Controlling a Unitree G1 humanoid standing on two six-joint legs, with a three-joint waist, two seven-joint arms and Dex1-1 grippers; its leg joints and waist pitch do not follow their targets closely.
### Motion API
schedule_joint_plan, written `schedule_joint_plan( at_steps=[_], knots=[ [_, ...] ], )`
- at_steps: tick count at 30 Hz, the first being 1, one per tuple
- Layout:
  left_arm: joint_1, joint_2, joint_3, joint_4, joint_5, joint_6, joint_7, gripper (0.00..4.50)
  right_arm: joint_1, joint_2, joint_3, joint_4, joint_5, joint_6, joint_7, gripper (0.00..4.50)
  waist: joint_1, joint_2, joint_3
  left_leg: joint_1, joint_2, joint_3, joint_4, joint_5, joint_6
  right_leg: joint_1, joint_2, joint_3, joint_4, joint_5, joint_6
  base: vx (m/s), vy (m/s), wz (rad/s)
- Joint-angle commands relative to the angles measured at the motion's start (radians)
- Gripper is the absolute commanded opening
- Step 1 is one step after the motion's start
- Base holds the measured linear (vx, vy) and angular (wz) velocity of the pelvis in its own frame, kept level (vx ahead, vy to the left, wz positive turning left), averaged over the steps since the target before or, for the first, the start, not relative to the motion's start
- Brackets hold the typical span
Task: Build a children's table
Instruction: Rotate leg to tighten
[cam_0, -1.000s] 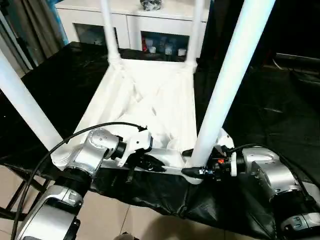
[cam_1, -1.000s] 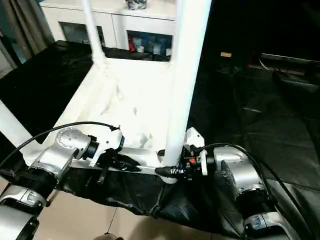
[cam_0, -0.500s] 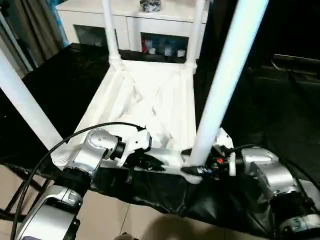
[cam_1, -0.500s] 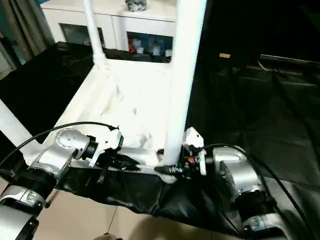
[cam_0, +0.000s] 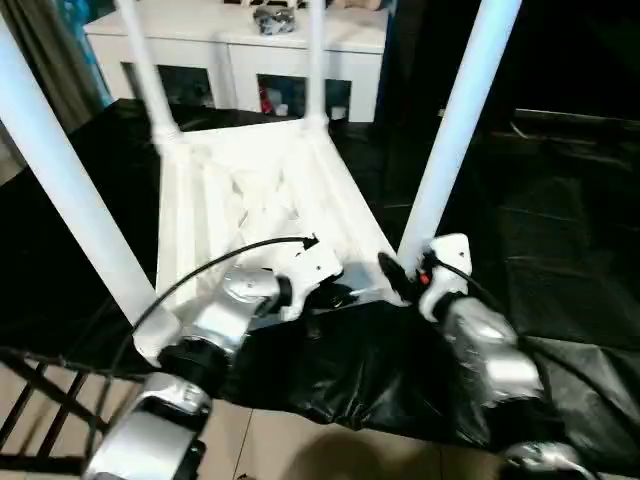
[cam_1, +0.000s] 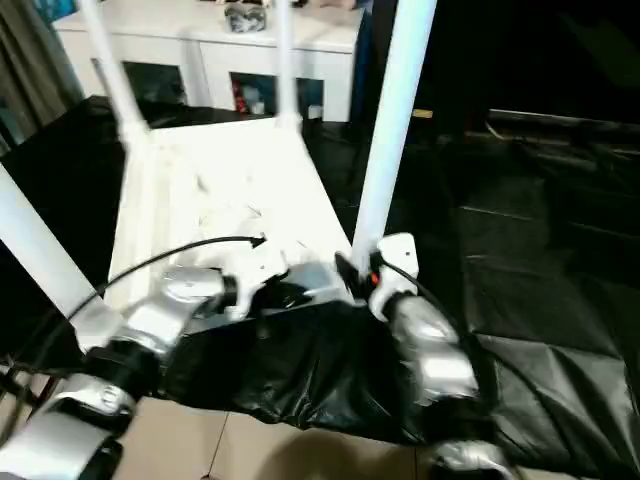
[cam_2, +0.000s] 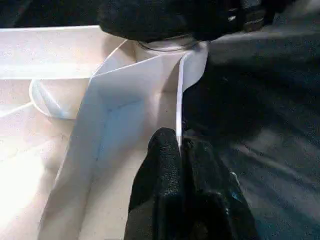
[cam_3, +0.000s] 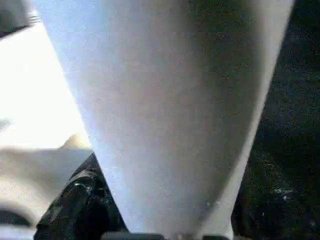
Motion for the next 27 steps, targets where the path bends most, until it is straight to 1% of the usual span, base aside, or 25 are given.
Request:
schedule_joint_plan(
  at_steps=[1, 2, 4, 7, 8, 9, 10, 11, 12, 14, 15, 16, 17, 18, 19, 20, 21, 22, 23, 24, 25, 26, 27],
  knots=[
    [-0.016, -0.084, -0.036, 0.015, -0.009, -0.006, 0.057, 0.00, -0.004, 0.100, 0.064, 0.055, 0.004, 0.032, -0.004, 2.36, -0.004, -0.009, -0.036, 0.014, 0.056, -0.042, -0.083, -0.417, 0.001, 0.015, -0.074, 0.048, -0.106, -0.552, -0.095, 0.000, 0.000, 0.00],
    [-0.016, -0.085, -0.041, 0.016, -0.007, -0.012, 0.046, 0.00, -0.006, 0.110, 0.060, 0.046, 0.010, 0.012, 0.002, 2.71, -0.006, -0.009, -0.036, 0.015, 0.056, -0.041, -0.083, -0.428, 0.003, 0.013, -0.074, 0.049, -0.106, -0.544, -0.102, 0.000, 0.000, 0.00],
    [-0.010, -0.074, -0.039, 0.007, -0.010, -0.019, 0.023, 0.00, -0.006, 0.099, 0.051, 0.040, 0.015, -0.005, 0.025, 3.06, -0.006, -0.009, -0.038, 0.010, 0.057, -0.041, -0.085, -0.415, 0.009, 0.019, -0.074, 0.051, -0.102, -0.508, -0.111, 0.000, 0.000, 0.00],
    [-0.001, -0.052, -0.034, -0.004, -0.023, -0.033, -0.018, 0.00, -0.006, 0.062, 0.057, 0.038, 0.016, -0.020, 0.068, 3.13, -0.006, -0.010, -0.037, 0.008, 0.056, -0.039, -0.084, -0.412, 0.019, 0.020, -0.075, 0.052, -0.102, -0.499, -0.120, 0.000, 0.000, 0.00],
    [0.001, -0.047, -0.033, -0.007, -0.029, -0.035, -0.028, 0.00, -0.008, 0.053, 0.060, 0.041, 0.013, -0.025, 0.080, 3.26, -0.006, -0.011, -0.038, 0.007, 0.057, -0.038, -0.083, -0.404, 0.023, 0.021, -0.076, 0.053, -0.100, -0.492, -0.124, 0.000, 0.000, 0.00],
    [0.004, -0.036, -0.033, -0.013, -0.036, -0.040, -0.049, 0.00, -0.008, 0.032, 0.069, 0.038, 0.012, -0.021, 0.115, 3.40, -0.007, -0.017, -0.038, 0.006, 0.057, -0.037, -0.083, -0.397, 0.025, 0.022, -0.076, 0.053, -0.100, -0.488, -0.125, 0.000, 0.000, 0.00],
    [0.007, -0.024, -0.033, -0.019, -0.046, -0.051, -0.078, 0.00, -0.008, 0.009, 0.079, 0.035, 0.012, -0.020, 0.156, 3.49, -0.004, -0.015, -0.039, 0.006, 0.057, -0.036, -0.082, -0.383, 0.031, 0.023, -0.077, 0.055, -0.098, -0.479, -0.131, 0.000, 0.000, 0.00],
    [0.011, -0.013, -0.031, -0.027, -0.057, -0.055, -0.107, 0.00, -0.008, -0.012, 0.086, 0.032, 0.017, -0.018, 0.200, 3.49, -0.003, -0.015, -0.039, 0.003, 0.057, -0.035, -0.081, -0.369, 0.039, 0.026, -0.077, 0.055, -0.095, -0.460, -0.139, 0.000, 0.000, 0.00],
    [0.014, -0.001, -0.030, -0.035, -0.068, -0.058, -0.138, 0.00, -0.008, -0.037, 0.093, 0.026, 0.023, -0.015, 0.251, 3.49, -0.001, -0.015, -0.040, 0.001, 0.057, -0.034, -0.080, -0.360, 0.042, 0.027, -0.077, 0.056, -0.093, -0.448, -0.143, 0.000, 0.000, 0.00],
    [0.015, 0.032, -0.032, -0.043, -0.085, -0.075, -0.209, 0.00, -0.010, -0.094, 0.109, 0.012, 0.039, -0.007, 0.376, 3.49, 0.003, -0.016, -0.042, 0.003, 0.058, -0.029, -0.076, -0.329, 0.056, 0.026, -0.077, 0.060, -0.088, -0.402, -0.165, 0.000, 0.000, 0.00],
    [0.015, 0.038, -0.033, -0.044, -0.088, -0.078, -0.221, 0.00, -0.010, -0.105, 0.112, 0.010, 0.042, -0.006, 0.399, 3.49, 0.006, -0.017, -0.043, 0.003, 0.057, -0.029, -0.075, -0.319, 0.062, 0.030, -0.076, 0.059, -0.086, -0.388, -0.170, 0.000, 0.000, 0.00],
    [0.009, 0.069, -0.035, -0.036, -0.096, -0.101, -0.285, 0.00, -0.009, -0.163, 0.140, -0.004, 0.056, 0.000, 0.538, 3.49, 0.009, -0.017, -0.046, -0.001, 0.058, -0.027, -0.073, -0.286, 0.073, 0.034, -0.075, 0.060, -0.079, -0.341, -0.183, 0.000, 0.000, 0.00],
    [0.005, 0.084, -0.035, -0.032, -0.102, -0.107, -0.318, 0.00, -0.007, -0.191, 0.156, -0.011, 0.063, 0.008, 0.607, 3.49, 0.015, -0.015, -0.049, -0.004, 0.060, -0.026, -0.071, -0.252, 0.088, 0.038, -0.074, 0.058, -0.071, -0.288, -0.198, 0.000, 0.000, 0.00],
    [0.005, 0.084, -0.035, -0.032, -0.102, -0.107, -0.318, 0.00, -0.007, -0.191, 0.156, -0.011, 0.063, 0.008, 0.607, 3.49, 0.019, -0.016, -0.050, -0.004, 0.061, -0.024, -0.069, -0.236, 0.093, 0.040, -0.071, 0.057, -0.068, -0.258, -0.206, 0.000, 0.000, 0.00],
    [0.002, 0.096, -0.035, -0.028, -0.106, -0.114, -0.347, 0.00, -0.007, -0.214, 0.169, -0.016, 0.067, 0.011, 0.668, 3.49, 0.026, -0.013, -0.052, -0.002, 0.063, -0.020, -0.065, -0.208, 0.105, 0.038, -0.070, 0.056, -0.061, -0.209, -0.223, 0.000, 0.000, 0.00],
    [-0.002, 0.105, -0.035, -0.024, -0.110, -0.118, -0.369, 0.00, -0.007, -0.232, 0.180, -0.018, 0.071, 0.014, 0.717, 3.49, 0.029, -0.013, -0.057, -0.007, 0.065, -0.020, -0.062, -0.169, 0.116, 0.042, -0.070, 0.054, -0.051, -0.148, -0.240, 0.000, 0.000, 0.00],
    [-0.008, 0.119, -0.036, -0.017, -0.117, -0.123, -0.403, 0.00, -0.006, -0.259, 0.199, -0.030, 0.083, 0.029, 0.794, 3.49, 0.033, -0.014, -0.059, -0.008, 0.065, -0.020, -0.059, -0.151, 0.124, 0.044, -0.069, 0.054, -0.046, -0.118, -0.247, 0.000, 0.000, 0.00],
    [-0.010, 0.126, -0.037, -0.015, -0.121, -0.124, -0.420, 0.00, -0.007, -0.272, 0.209, -0.033, 0.087, 0.034, 0.829, 3.49, 0.038, -0.016, -0.064, -0.010, 0.065, -0.020, -0.055, -0.110, 0.144, 0.045, -0.069, 0.052, -0.035, -0.055, -0.262, 0.000, 0.000, 0.00],
    [-0.013, 0.133, -0.038, -0.012, -0.125, -0.127, -0.435, 0.00, -0.007, -0.283, 0.220, -0.036, 0.091, 0.041, 0.862, 3.49, 0.045, -0.015, -0.065, -0.009, 0.066, -0.018, -0.050, -0.083, 0.160, 0.040, -0.068, 0.052, -0.029, -0.005, -0.278, 0.000, 0.000, 0.00],
    [-0.014, 0.136, -0.038, -0.012, -0.128, -0.125, -0.447, 0.00, -0.007, -0.290, 0.229, -0.039, 0.092, 0.046, 0.884, 3.49, 0.046, -0.015, -0.064, -0.011, 0.065, -0.018, -0.049, -0.079, 0.166, 0.039, -0.068, 0.052, -0.028, 0.006, -0.282, 0.000, 0.000, 0.00],
    [-0.015, 0.139, -0.038, -0.011, -0.131, -0.124, -0.457, 0.00, -0.007, -0.297, 0.237, -0.042, 0.093, 0.049, 0.904, 3.49, 0.049, -0.016, -0.062, -0.011, 0.066, -0.018, -0.050, -0.088, 0.170, 0.039, -0.070, 0.051, -0.030, -0.005, -0.286, 0.000, 0.000, 0.00],
    [-0.017, 0.148, -0.041, -0.009, -0.140, -0.123, -0.489, 0.00, -0.009, -0.316, 0.262, -0.047, 0.094, 0.057, 0.965, 3.49, 0.051, -0.016, -0.060, -0.010, 0.066, -0.018, -0.051, -0.109, 0.163, 0.040, -0.071, 0.050, -0.035, -0.044, -0.283, 0.000, 0.000, 0.00],
    [-0.017, 0.148, -0.041, -0.009, -0.140, -0.123, -0.489, 0.00, -0.009, -0.316, 0.262, -0.047, 0.094, 0.057, 0.965, 3.33, 0.052, -0.015, -0.060, -0.010, 0.067, -0.019, -0.052, -0.120, 0.158, 0.040, -0.072, 0.050, -0.036, -0.064, -0.280, 0.000, 0.000, 0.00]
  ],
)
